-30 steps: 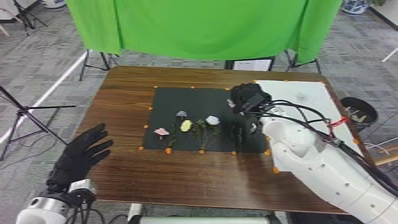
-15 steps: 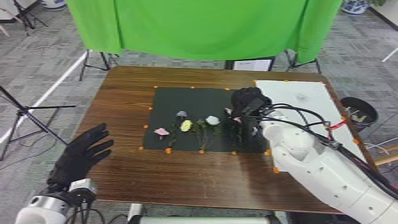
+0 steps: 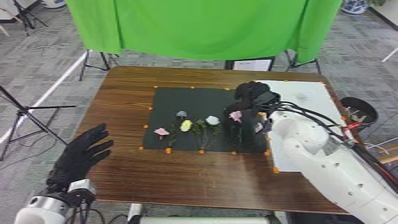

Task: Arrange flowers

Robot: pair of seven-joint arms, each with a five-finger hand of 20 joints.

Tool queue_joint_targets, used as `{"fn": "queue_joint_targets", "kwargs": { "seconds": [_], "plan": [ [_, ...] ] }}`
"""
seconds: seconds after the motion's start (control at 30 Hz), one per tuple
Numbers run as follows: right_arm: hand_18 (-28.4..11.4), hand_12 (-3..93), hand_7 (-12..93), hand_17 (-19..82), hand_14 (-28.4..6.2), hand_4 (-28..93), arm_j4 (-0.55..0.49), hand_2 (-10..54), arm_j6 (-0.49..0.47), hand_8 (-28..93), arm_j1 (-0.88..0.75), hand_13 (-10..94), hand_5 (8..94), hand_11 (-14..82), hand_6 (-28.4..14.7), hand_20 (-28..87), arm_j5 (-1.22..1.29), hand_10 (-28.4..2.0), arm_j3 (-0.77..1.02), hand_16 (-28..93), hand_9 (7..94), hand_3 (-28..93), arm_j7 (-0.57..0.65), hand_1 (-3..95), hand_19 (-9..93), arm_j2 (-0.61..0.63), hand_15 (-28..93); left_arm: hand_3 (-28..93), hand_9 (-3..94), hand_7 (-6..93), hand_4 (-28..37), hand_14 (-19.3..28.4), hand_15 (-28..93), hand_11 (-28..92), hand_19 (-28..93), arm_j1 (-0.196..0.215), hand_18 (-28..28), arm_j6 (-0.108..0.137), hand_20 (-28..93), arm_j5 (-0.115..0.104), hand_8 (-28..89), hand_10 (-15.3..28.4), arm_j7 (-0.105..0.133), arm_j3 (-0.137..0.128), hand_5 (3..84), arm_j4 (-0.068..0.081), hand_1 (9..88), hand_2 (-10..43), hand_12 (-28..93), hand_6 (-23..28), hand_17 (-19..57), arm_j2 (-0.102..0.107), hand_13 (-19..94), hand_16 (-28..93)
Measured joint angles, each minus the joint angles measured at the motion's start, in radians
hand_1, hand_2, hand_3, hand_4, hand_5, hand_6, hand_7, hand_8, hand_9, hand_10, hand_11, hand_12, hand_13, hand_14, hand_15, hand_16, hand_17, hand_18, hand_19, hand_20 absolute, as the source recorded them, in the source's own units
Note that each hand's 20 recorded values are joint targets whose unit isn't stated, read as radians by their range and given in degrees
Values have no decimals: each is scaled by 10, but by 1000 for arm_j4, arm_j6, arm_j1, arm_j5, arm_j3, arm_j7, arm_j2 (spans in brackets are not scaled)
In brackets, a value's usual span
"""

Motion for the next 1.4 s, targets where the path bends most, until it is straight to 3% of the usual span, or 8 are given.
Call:
{"fn": "queue_joint_targets", "kwargs": {
  "seconds": [0.2, 0.33, 0.47, 0.6, 0.83, 1.1, 1.23, 1.4],
  "plan": [
    [-226, 275, 322, 242, -142, -247, -49, -64, -25, -136, -7, 430, 310, 273, -44, 586, 98, -150, 75, 246, 348, 874, 7, 155, 837, 47, 779, 704, 226, 200, -256, 161, 320, 211, 418, 9, 234, 0, 85, 0, -100, 117, 2, -6, 307, -1, 262, -3, 174, 42, -92, -2, 188, 3],
    [-218, 268, 255, 193, -142, -255, -34, -92, 18, -108, 9, 320, 216, 153, -54, 569, 73, -166, 75, 182, 245, 885, 163, 193, 788, 89, 759, 705, 227, 200, -256, 162, 321, 212, 418, 14, 234, 2, 85, 0, -99, 118, 5, -6, 307, -2, 263, -4, 175, 43, -93, -4, 188, 3],
    [-216, 268, 222, 177, -140, -266, 30, -95, -68, -92, 42, 297, 182, 94, -59, 562, -26, -172, 75, 169, 221, 886, 374, 199, 765, 99, 744, 706, 227, 199, -256, 163, 322, 212, 418, 15, 234, 2, 84, 0, -100, 119, 6, -6, 308, -2, 263, -4, 174, 43, -93, -8, 188, 3],
    [-217, 257, 216, 180, -134, -279, 123, -95, -172, -85, 63, 323, 183, 83, -61, 560, -31, -174, 87, 165, 241, 884, 393, 195, 764, 102, 743, 704, 228, 201, -257, 163, 323, 212, 419, 15, 235, 2, 85, 0, -100, 118, 6, -6, 308, -3, 264, -3, 174, 43, -93, -11, 188, 3],
    [-220, 215, 303, 225, -96, -283, 222, -95, -110, -137, 62, 459, 253, 158, -52, 556, 0, -94, 86, 184, 347, 883, 290, 211, 793, 106, 751, 702, 229, 201, -255, 164, 323, 214, 420, 15, 235, 3, 84, 0, -100, 119, 7, -5, 308, -3, 264, -2, 174, 43, -93, -12, 189, 2],
    [-212, 183, 331, 252, -78, -283, 344, -95, -77, -151, 109, 527, 311, 171, -46, 548, -7, -114, 12, 207, 423, 890, 252, 244, 812, 92, 754, 701, 230, 199, -254, 164, 323, 214, 421, 14, 235, 3, 84, 0, -100, 120, 7, -1, 310, -3, 264, -1, 173, 45, -93, -13, 189, 2],
    [-192, 186, 398, 298, -54, -281, 371, -93, -86, -194, 132, 623, 425, 253, -10, 531, -14, -83, -10, 238, 572, 887, 259, 328, 837, 82, 732, 702, 231, 198, -254, 164, 323, 213, 421, 14, 236, 3, 84, 0, -99, 119, 8, 1, 311, -3, 264, -1, 173, 45, -93, -13, 190, 2],
    [-191, 453, 515, 383, -1, -282, 405, -95, -10, -36, 164, 794, 666, 125, 27, 525, -41, -23, -61, 347, 886, 804, 259, 543, 863, 77, 625, 701, 231, 198, -254, 164, 323, 214, 421, 11, 236, 2, 83, 0, -98, 119, 7, 5, 310, -2, 264, 0, 173, 45, -93, -14, 190, 2]
  ]
}}
